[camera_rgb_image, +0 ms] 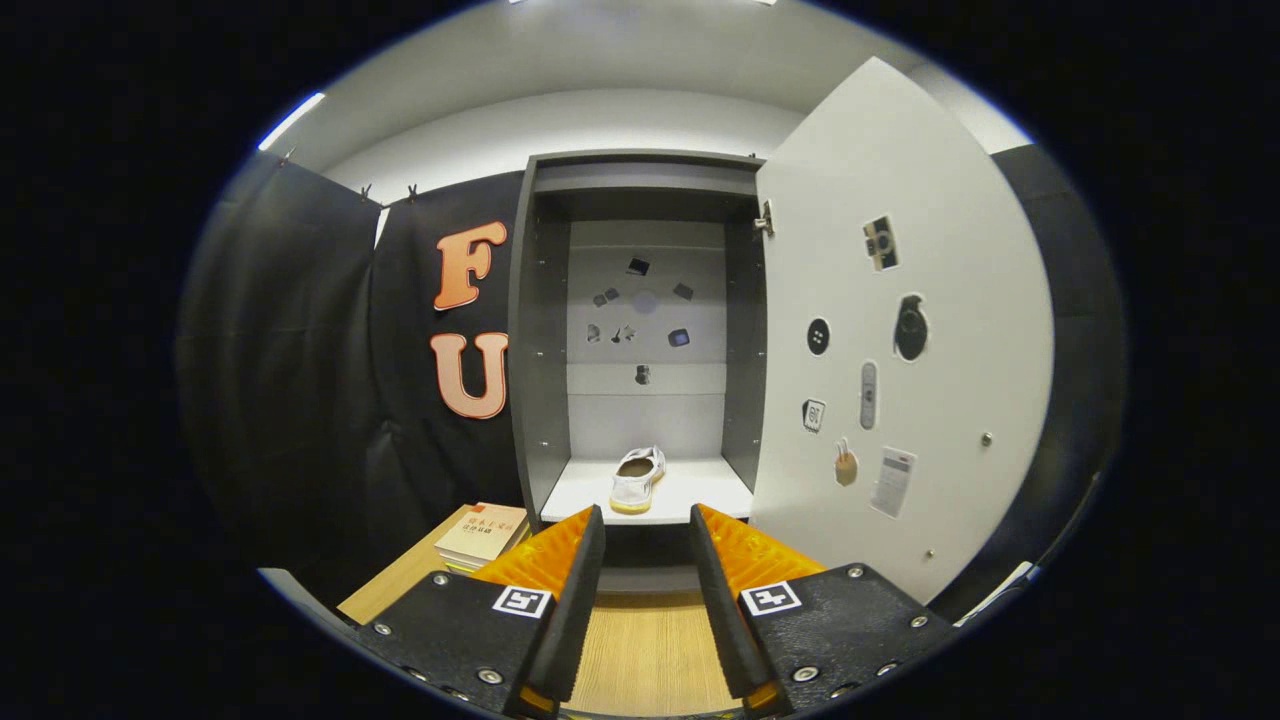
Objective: Open the shoe cabinet door, grab the shoes and put them into the shoe cabinet, then close the shoe cabinet door.
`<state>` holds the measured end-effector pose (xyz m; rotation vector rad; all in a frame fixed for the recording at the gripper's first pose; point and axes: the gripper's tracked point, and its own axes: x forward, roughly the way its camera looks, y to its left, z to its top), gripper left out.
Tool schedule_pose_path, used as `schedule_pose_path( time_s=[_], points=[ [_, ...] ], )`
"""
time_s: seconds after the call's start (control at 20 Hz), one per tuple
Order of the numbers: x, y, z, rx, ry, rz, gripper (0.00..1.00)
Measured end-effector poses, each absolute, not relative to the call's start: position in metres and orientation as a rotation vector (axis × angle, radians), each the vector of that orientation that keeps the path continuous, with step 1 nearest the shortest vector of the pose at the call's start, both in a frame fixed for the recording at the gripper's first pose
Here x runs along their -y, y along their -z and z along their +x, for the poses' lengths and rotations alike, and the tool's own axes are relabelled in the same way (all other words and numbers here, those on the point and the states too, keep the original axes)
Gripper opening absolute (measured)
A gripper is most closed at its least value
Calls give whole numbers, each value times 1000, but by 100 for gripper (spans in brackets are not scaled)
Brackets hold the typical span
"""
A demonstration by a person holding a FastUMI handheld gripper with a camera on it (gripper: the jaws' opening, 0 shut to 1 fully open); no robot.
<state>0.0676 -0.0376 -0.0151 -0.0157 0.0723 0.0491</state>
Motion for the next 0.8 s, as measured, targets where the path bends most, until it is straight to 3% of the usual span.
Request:
schedule_pose_path(
  time_s=[0.8],
  points=[
    [202,26,-32,-89,250,48,56]
  ],
)
